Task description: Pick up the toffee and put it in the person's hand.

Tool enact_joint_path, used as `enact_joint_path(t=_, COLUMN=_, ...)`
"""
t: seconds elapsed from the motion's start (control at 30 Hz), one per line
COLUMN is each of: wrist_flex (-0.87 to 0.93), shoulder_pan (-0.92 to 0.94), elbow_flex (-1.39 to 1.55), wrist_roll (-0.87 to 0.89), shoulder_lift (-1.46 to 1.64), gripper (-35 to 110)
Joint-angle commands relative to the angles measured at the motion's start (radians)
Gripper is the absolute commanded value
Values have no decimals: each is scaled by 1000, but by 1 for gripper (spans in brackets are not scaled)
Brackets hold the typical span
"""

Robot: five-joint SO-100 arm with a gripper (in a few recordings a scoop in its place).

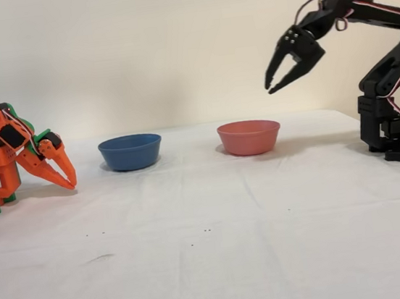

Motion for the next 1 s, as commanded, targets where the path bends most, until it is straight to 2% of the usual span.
enact_joint_path(t=0.0, wrist_flex=23, shoulder_pan=11, elbow_flex=98, wrist_roll=-49, shoulder_lift=190, gripper=0)
enact_joint_path(t=0.23, wrist_flex=25, shoulder_pan=21, elbow_flex=285, wrist_roll=-109, shoulder_lift=396, gripper=0)
enact_joint_path(t=0.43, wrist_flex=17, shoulder_pan=41, elbow_flex=502, wrist_roll=-89, shoulder_lift=611, gripper=0)
enact_joint_path(t=0.6, wrist_flex=11, shoulder_pan=46, elbow_flex=609, wrist_roll=-84, shoulder_lift=675, gripper=0)
enact_joint_path(t=0.97, wrist_flex=15, shoulder_pan=44, elbow_flex=762, wrist_roll=-210, shoulder_lift=796, gripper=0)
